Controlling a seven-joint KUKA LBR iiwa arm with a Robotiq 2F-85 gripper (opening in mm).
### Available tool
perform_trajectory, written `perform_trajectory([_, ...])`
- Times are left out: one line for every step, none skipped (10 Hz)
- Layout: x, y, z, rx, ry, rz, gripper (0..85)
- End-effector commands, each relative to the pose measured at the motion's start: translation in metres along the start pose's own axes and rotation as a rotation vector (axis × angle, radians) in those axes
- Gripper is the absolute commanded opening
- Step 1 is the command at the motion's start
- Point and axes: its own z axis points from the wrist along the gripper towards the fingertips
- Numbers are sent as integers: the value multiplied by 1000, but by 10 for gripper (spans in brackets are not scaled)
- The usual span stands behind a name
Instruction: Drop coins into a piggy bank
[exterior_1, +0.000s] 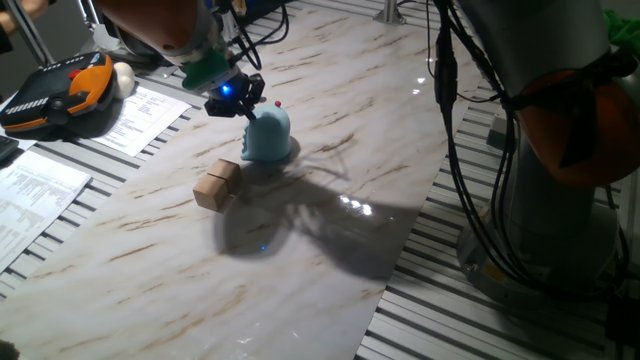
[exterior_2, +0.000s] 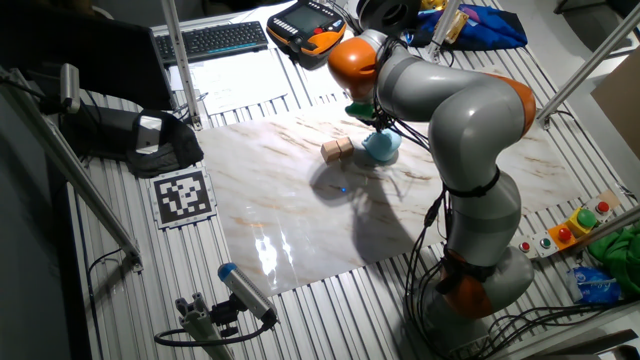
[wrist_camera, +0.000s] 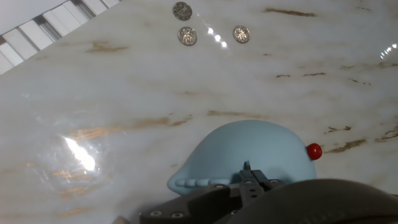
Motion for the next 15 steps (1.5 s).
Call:
perform_trajectory([0,-1,1,-1,-1,0,0])
perform_trajectory([0,-1,2,-1,-1,0,0])
perform_trajectory([1,-1,3,-15,-1,5,0])
perform_trajectory([2,-1,4,-29,-12,9,0])
perform_trajectory([2,0,5,-38,-22,26,170])
perform_trajectory([2,0,5,-33,-26,27,340])
perform_trajectory([3,0,4,-34,-29,33,340])
perform_trajectory([3,0,4,-36,-36,35,510])
perform_trajectory([3,1,4,-33,-41,35,510])
perform_trajectory([3,1,2,-26,-47,32,510])
perform_trajectory([3,0,-7,-18,-44,26,510])
perform_trajectory([3,0,-17,-13,-28,15,510])
perform_trajectory([5,-1,-24,-19,-17,-2,340])
perform_trajectory([7,0,-28,-37,-3,-21,170])
perform_trajectory([8,2,-30,-67,22,-30,0])
